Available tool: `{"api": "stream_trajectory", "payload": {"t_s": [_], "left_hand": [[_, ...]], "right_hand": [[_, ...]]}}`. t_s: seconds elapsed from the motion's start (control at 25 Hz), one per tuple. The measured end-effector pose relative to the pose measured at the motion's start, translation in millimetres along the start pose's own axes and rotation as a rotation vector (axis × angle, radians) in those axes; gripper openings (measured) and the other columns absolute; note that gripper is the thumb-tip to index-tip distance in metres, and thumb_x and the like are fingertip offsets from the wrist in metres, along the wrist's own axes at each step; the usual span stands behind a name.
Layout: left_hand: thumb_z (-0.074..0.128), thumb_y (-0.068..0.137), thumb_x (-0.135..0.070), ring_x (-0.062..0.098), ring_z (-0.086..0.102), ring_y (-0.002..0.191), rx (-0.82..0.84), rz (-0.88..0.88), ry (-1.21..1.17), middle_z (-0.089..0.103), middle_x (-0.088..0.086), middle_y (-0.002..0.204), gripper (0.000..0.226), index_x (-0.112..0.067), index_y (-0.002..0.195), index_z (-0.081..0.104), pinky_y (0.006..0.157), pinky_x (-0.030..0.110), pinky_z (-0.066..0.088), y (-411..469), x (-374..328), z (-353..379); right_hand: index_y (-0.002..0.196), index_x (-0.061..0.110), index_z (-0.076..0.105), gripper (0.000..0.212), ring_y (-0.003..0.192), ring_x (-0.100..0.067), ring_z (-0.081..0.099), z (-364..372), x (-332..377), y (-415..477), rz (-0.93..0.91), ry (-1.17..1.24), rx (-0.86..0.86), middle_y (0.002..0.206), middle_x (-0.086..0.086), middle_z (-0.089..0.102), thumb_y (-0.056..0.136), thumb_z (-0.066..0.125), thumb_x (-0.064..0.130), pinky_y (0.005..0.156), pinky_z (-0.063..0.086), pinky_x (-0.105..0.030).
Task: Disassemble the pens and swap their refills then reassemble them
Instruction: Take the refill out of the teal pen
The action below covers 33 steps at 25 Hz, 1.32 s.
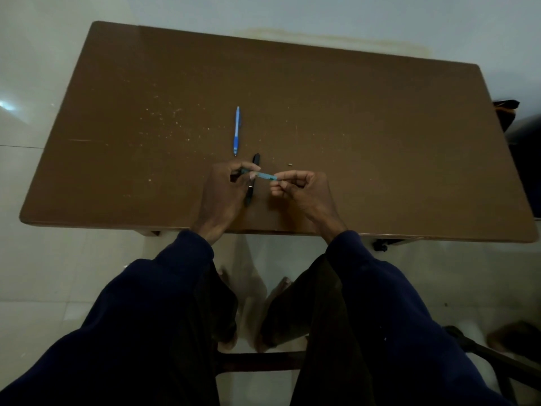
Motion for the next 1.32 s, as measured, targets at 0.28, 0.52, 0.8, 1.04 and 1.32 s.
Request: {"api": "stream_trajectory", "payload": {"t_s": [0.28,0.52,0.8,1.04,1.32], "left_hand": [[0.067,0.095,-0.011,0.01,0.066,0.099,-0.029,0.055,0.02,0.073,0.001,0.107,0.015,-0.014,0.106,0.077,0.086,0.021,0.054,3.1,-6.5,1.0],[0.065,0.097,-0.013,0.005,0.065,0.098,-0.009,0.013,-0.01,0.073,0.001,0.111,0.017,-0.012,0.11,0.075,0.079,0.005,0.048,2.2,0.2,2.3],[0.065,0.097,-0.014,-0.005,0.063,0.091,-0.013,-0.053,-0.062,0.072,-0.002,0.106,0.015,-0.011,0.109,0.075,0.073,0.005,0.048,2.0,5.8,2.5],[0.069,0.095,-0.015,0.003,0.066,0.093,0.01,-0.115,-0.096,0.072,-0.004,0.101,0.011,-0.016,0.104,0.074,0.074,0.008,0.051,2.4,9.5,3.8],[0.073,0.092,-0.017,-0.003,0.065,0.084,0.089,-0.12,-0.095,0.07,-0.012,0.092,0.014,-0.019,0.106,0.076,0.067,0.004,0.047,4.5,13.9,7.6]], "right_hand": [[0.096,0.005,0.074,0.011,0.078,-0.023,0.076,0.9,-5.3,3.4,0.007,0.005,-0.019,0.087,-0.013,0.079,0.096,0.066,-0.001,0.075,0.062,-0.028],[0.101,0.0,0.075,0.01,0.077,-0.02,0.075,-5.0,-2.2,1.7,-0.017,-0.029,-0.021,0.087,-0.012,0.079,0.096,0.068,0.005,0.073,0.062,-0.026],[0.103,-0.006,0.073,0.013,0.077,-0.023,0.074,-4.2,6.7,-3.2,-0.035,-0.019,-0.038,0.091,-0.019,0.078,0.095,0.069,0.004,0.074,0.063,-0.027],[0.103,-0.006,0.073,0.016,0.079,-0.025,0.075,-7.4,12.7,-2.5,-0.086,-0.004,-0.051,0.091,-0.018,0.078,0.094,0.071,0.007,0.075,0.063,-0.028],[0.107,-0.007,0.072,0.018,0.08,-0.026,0.075,-6.0,17.9,1.2,-0.104,-0.021,-0.029,0.092,-0.02,0.077,0.095,0.069,0.006,0.076,0.064,-0.03]]}}
Point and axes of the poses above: each hand's wrist, its own y-axis towards the middle knuckle, its own z-axis out of the palm, x = y × z, the point moved 2 cm from there along y, towards the middle knuckle
